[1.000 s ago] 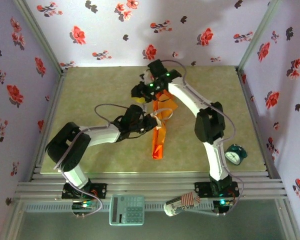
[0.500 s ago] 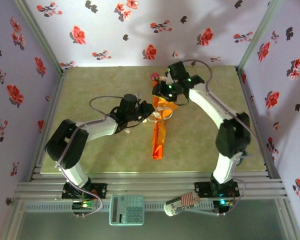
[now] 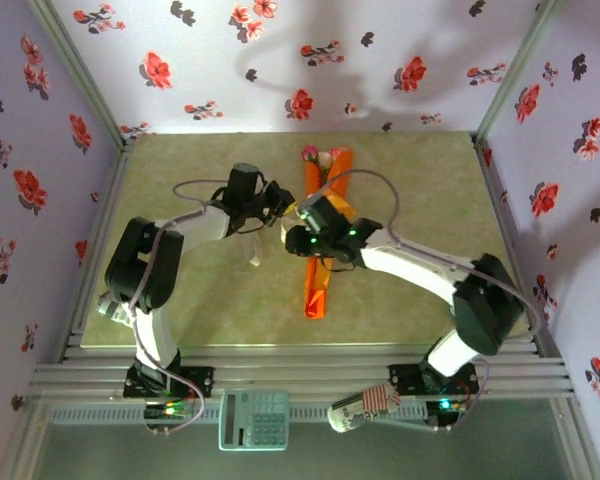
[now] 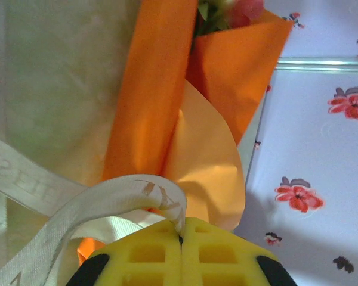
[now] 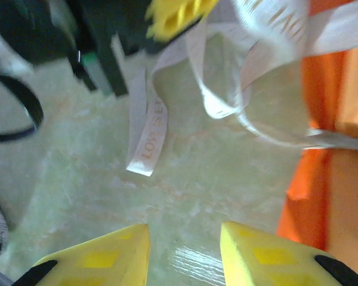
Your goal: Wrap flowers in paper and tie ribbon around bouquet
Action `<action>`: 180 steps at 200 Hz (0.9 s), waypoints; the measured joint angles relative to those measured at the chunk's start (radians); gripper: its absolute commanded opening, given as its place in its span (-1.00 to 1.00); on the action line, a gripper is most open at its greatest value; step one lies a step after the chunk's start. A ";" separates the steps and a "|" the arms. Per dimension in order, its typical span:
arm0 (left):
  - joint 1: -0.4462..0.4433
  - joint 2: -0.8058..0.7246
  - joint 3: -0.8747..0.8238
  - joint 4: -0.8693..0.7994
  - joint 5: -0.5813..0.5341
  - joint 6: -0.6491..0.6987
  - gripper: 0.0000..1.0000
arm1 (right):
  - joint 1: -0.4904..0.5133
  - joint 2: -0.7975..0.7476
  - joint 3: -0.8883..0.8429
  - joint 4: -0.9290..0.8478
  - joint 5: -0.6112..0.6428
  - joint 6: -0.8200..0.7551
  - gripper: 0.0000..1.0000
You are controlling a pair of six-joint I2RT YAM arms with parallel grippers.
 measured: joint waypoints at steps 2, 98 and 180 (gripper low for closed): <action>0.005 0.005 0.004 -0.004 0.005 -0.002 -1.00 | 0.005 0.008 0.003 0.000 0.003 0.001 -0.26; 0.116 0.228 0.217 -0.147 0.214 -0.014 -1.00 | 0.121 0.444 0.404 0.016 0.236 0.157 -0.20; 0.140 0.318 0.290 -0.148 0.295 -0.018 -1.00 | 0.119 0.667 0.577 -0.044 0.364 0.164 -0.20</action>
